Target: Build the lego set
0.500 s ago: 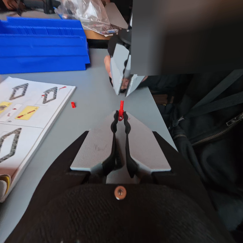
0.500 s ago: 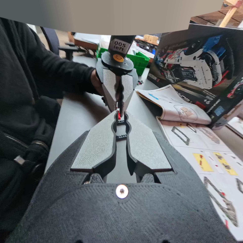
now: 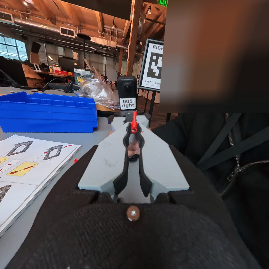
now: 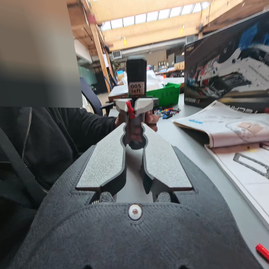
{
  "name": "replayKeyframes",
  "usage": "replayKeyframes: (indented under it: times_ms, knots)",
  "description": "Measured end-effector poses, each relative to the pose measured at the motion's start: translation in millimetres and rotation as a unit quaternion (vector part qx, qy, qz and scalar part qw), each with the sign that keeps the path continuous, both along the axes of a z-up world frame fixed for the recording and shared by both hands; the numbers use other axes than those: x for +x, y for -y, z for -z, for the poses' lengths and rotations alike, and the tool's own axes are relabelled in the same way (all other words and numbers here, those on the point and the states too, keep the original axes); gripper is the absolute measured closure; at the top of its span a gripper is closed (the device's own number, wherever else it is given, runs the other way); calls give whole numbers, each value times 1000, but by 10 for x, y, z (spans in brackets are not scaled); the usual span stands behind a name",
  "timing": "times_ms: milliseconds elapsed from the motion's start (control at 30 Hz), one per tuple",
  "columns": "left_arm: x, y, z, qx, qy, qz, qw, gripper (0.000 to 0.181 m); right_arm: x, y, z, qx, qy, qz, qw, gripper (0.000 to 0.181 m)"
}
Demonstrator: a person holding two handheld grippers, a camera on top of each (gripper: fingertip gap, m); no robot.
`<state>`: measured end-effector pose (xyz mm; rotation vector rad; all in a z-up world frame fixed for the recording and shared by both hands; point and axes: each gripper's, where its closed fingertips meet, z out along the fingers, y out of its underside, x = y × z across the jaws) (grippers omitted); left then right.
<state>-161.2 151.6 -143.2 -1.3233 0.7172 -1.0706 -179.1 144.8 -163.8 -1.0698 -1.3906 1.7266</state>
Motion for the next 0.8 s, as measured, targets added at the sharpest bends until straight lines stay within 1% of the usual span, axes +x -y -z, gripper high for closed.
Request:
replayKeyframes:
  times_ms: [67, 167, 267, 300, 333, 500, 633, 700, 800]
  knots:
    - [-30, -29, 30, 5, -13, -17, 1000, 176, 43, -80, -96, -7, -26, 14, 1000, 167]
    - [-52, -55, 51, 11, -25, -32, 999, 176, 88, -177, -175, -18, -46, 30, 998, 173]
    - [-8, -57, 92, 13, -41, -33, 999, 176, 87, -173, -210, -7, -51, 31, 998, 177]
    - [1, -63, 114, 11, -47, -34, 998, 176, 93, -148, -217, 1, -54, 27, 998, 174]
    - [8, -70, 137, 8, -52, -34, 998, 176, 105, -120, -233, 7, -60, 22, 998, 177]
    - [46, -92, 234, -2, -76, -34, 997, 176, 33, -105, -165, 27, -35, 30, 999, 181]
    - [51, -105, 290, -3, -96, -42, 995, 176, -30, -71, -67, 61, -13, 38, 997, 181]
    - [32, -121, 295, -1, -103, -51, 993, 176, 1, -120, -77, 57, -15, 43, 997, 177]
    - [26, -130, 305, 6, -116, -60, 991, 176, 65, -243, -66, 25, -9, 45, 999, 171]
